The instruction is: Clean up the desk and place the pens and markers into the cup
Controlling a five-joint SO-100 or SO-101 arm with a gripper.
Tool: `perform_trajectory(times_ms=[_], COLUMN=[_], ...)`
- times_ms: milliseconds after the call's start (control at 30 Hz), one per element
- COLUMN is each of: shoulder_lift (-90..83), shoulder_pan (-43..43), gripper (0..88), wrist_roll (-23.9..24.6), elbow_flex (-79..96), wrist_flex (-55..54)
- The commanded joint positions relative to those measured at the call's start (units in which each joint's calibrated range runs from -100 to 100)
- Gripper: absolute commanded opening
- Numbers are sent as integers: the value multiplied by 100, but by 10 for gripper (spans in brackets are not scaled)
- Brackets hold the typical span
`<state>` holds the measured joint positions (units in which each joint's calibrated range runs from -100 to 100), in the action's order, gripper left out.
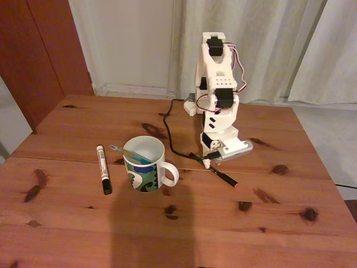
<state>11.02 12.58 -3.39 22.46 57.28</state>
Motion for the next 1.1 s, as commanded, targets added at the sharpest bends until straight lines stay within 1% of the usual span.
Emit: perform_trajectory(times_ms=[0,1067], shoulder_lift=[-121,-55], shoulder_pan=[41,-216], gripper=[140,133], wrist_roll=[-90,-137], elbow_flex=[-10,-10], wrist_flex=[-38,-55])
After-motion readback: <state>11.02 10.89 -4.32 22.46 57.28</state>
